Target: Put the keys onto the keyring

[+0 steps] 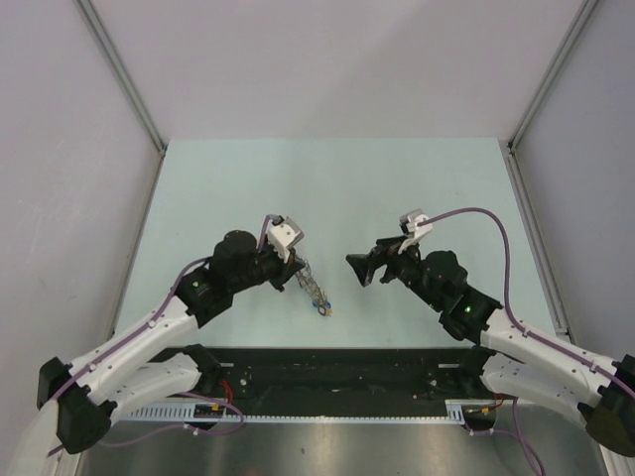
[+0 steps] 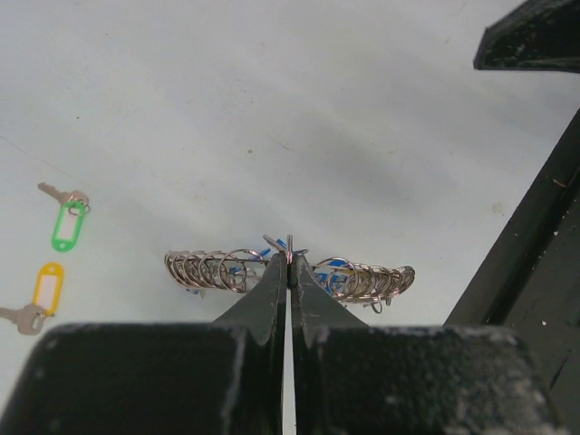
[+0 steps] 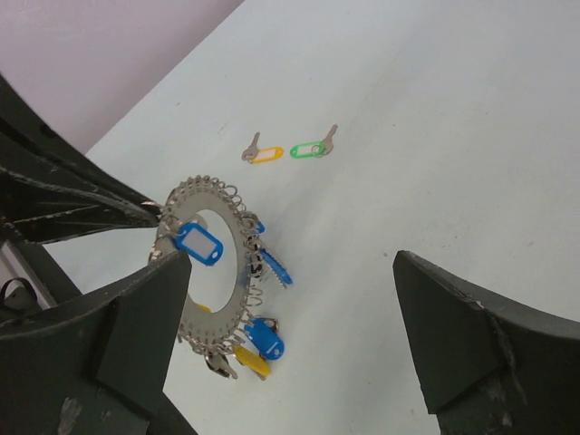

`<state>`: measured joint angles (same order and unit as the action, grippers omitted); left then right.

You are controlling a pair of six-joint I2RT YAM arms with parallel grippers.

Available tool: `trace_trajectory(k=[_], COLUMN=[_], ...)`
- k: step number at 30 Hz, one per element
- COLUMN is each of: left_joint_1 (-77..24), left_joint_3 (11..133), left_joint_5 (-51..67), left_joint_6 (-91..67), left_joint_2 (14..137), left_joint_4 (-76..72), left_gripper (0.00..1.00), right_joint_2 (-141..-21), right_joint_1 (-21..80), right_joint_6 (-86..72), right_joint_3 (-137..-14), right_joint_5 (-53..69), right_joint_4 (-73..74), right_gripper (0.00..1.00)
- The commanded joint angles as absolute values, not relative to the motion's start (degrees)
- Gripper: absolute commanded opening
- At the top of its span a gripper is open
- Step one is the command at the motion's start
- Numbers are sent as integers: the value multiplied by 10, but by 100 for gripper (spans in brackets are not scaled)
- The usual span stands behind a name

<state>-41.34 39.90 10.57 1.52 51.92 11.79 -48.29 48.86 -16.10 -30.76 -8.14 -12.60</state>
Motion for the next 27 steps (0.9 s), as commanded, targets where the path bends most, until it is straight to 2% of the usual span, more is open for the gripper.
trace_trajectory(k=[1, 9, 14, 18, 22, 27], left_joint_1=[-410, -404, -401, -395, -395, -396], left_joint_3=[435, 485, 533, 565, 594, 628], left_joint_5=[91, 14, -58, -56, -20, 64], left_joint_6=[15, 35, 62, 74, 96, 128], left_joint_2=[468, 419, 425, 450, 525, 698], left_joint_4=[136, 289, 411, 445, 430, 393], left_gripper=[0, 0, 0, 1, 0, 0], right_joint_2=[-485, -483, -508, -526, -526, -496], right_joint_1=[481, 476, 474, 473, 468, 468], right_joint_6=[-160, -108, -105, -95, -86, -84], right_joint_3=[-308, -308, -308, -310, -315, -315], right_joint_5=[-83, -78, -69, -57, -59, -90], right_joint_4=[-163, -146, -170, -183, -177, -136], right_gripper=[100, 100, 100, 100, 100, 100])
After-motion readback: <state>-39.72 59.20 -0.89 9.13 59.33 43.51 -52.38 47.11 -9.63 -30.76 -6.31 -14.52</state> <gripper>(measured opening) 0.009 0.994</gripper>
